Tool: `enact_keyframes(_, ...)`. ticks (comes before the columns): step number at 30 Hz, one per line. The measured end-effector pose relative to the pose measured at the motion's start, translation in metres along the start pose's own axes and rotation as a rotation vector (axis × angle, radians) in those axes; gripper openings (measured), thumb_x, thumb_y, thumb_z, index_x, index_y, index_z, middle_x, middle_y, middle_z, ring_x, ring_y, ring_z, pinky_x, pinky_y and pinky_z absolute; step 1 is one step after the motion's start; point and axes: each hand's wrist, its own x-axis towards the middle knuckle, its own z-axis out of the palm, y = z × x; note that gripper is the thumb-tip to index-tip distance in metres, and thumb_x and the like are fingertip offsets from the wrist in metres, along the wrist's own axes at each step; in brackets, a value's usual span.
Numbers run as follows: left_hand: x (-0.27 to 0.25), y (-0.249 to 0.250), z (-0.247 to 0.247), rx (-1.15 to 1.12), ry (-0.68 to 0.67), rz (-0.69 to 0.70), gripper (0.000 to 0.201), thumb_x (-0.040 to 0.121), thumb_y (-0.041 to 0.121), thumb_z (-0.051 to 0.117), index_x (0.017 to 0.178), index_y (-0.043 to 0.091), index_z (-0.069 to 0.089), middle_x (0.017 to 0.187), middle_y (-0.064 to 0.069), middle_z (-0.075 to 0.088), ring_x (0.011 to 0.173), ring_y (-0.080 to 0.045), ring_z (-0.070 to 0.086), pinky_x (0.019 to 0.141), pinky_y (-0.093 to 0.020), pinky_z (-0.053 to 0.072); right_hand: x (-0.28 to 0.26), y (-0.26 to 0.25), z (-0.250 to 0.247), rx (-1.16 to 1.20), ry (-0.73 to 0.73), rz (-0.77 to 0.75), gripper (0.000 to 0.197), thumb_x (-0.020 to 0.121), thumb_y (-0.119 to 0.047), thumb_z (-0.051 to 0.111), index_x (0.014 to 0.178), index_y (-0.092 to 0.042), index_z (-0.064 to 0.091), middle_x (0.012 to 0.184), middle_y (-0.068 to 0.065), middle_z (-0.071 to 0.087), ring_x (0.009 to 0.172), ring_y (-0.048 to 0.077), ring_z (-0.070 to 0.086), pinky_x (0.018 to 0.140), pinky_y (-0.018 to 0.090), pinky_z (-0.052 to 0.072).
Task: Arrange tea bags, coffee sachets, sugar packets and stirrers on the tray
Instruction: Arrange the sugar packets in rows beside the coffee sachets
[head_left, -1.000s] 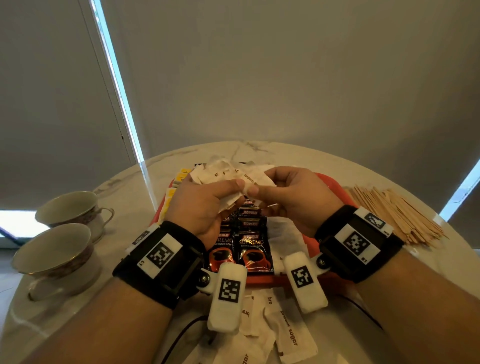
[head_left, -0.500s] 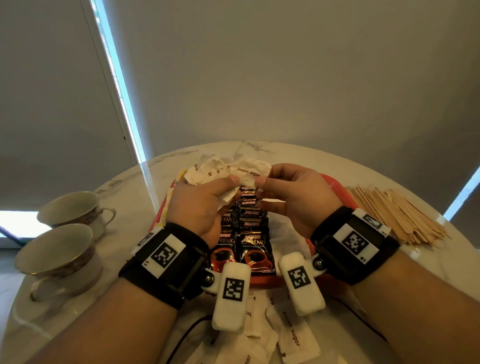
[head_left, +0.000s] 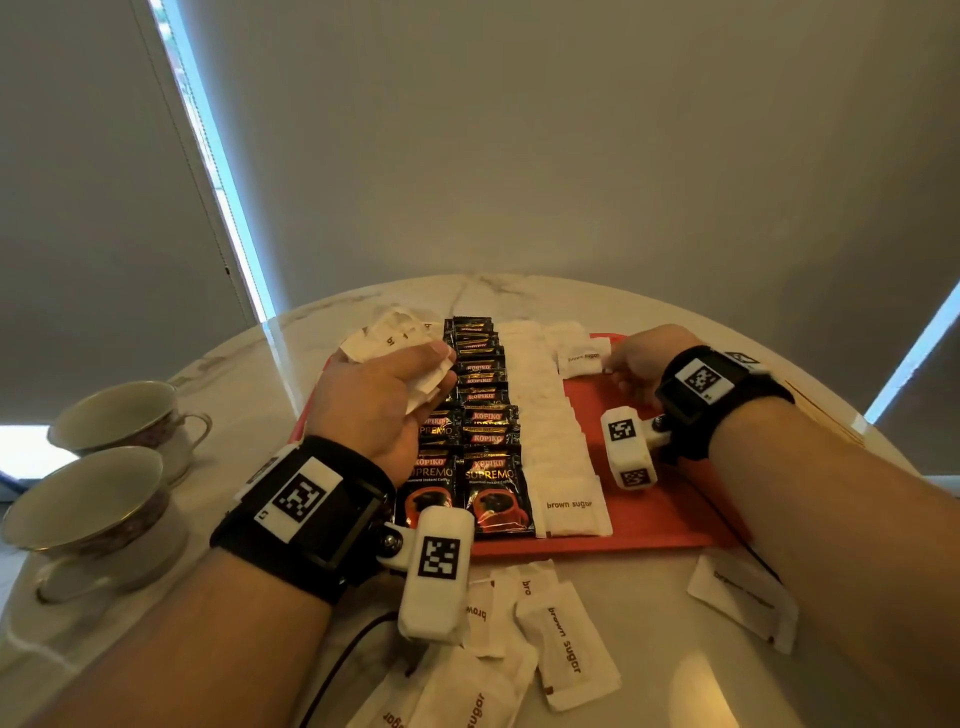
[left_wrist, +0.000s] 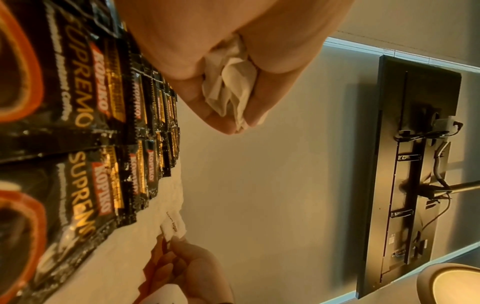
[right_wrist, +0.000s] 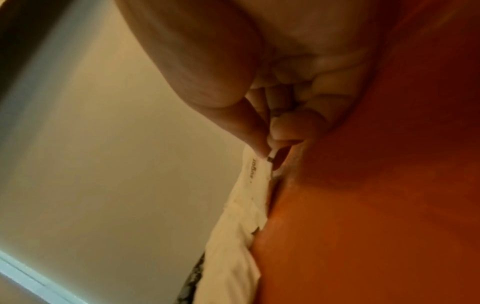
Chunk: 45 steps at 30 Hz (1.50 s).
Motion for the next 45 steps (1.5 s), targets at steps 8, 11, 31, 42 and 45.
enact_keyframes(8, 0.002, 0.003, -0.003, -0.021, -0.021, -0.013, 0.051, 0.083, -0.007, 0.077, 0.13, 0.007, 0.059, 0.107, -0.016, 0.076, 0.088, -0.024, 0.077, 0.063, -0.027, 0.06, 0.003, -0.009, 0.004, -0.327, -0.004, -0.027, 0.02, 0.088, -0.02, 0.077, 0.083, -0.002, 0.071, 0.07, 0.007, 0.063, 0.067, 0.019, 0.057, 0.073, 0.032, 0.047)
enact_keyframes(11, 0.001, 0.003, -0.002, -0.018, -0.022, -0.018, 0.052, 0.083, -0.007, 0.077, 0.129, 0.008, 0.06, 0.106, -0.015, 0.077, 0.087, -0.023, 0.078, 0.064, -0.028, 0.06, 0.005, -0.01, 0.003, -0.349, 0.002, -0.024, 0.021, 0.087, -0.024, 0.079, 0.087, -0.004, 0.071, 0.07, 0.006, 0.063, 0.064, 0.018, 0.056, 0.069, 0.032, 0.047)
enact_keyframes(31, -0.027, 0.008, 0.003, 0.221, -0.449, -0.21, 0.037, 0.09, -0.009, 0.063, 0.124, 0.008, 0.066, 0.104, -0.017, 0.079, 0.084, -0.027, 0.078, 0.062, -0.031, 0.062, -0.116, -0.013, 0.028, 0.273, -0.563, -0.431, 0.027, 0.08, -0.029, 0.081, 0.099, -0.011, 0.073, 0.083, 0.0, 0.069, 0.067, 0.011, 0.056, 0.063, 0.028, 0.043)
enact_keyframes(42, -0.021, 0.009, -0.004, 0.473, -0.517, -0.144, 0.05, 0.085, -0.013, 0.069, 0.127, 0.013, 0.063, 0.109, -0.016, 0.077, 0.09, -0.032, 0.077, 0.056, -0.032, 0.057, -0.122, -0.006, 0.032, 0.432, -0.56, -0.415, 0.01, 0.088, -0.019, 0.074, 0.096, -0.012, 0.075, 0.092, 0.009, 0.072, 0.075, 0.018, 0.066, 0.067, 0.031, 0.054)
enact_keyframes(45, -0.023, 0.009, -0.002, 0.523, -0.581, -0.137, 0.047, 0.085, -0.012, 0.069, 0.123, 0.016, 0.065, 0.109, -0.015, 0.077, 0.088, -0.03, 0.076, 0.056, -0.03, 0.057, -0.126, -0.008, 0.034, 0.441, -0.512, -0.435, 0.008, 0.09, -0.013, 0.072, 0.095, -0.008, 0.074, 0.084, 0.008, 0.072, 0.076, 0.022, 0.067, 0.07, 0.035, 0.057)
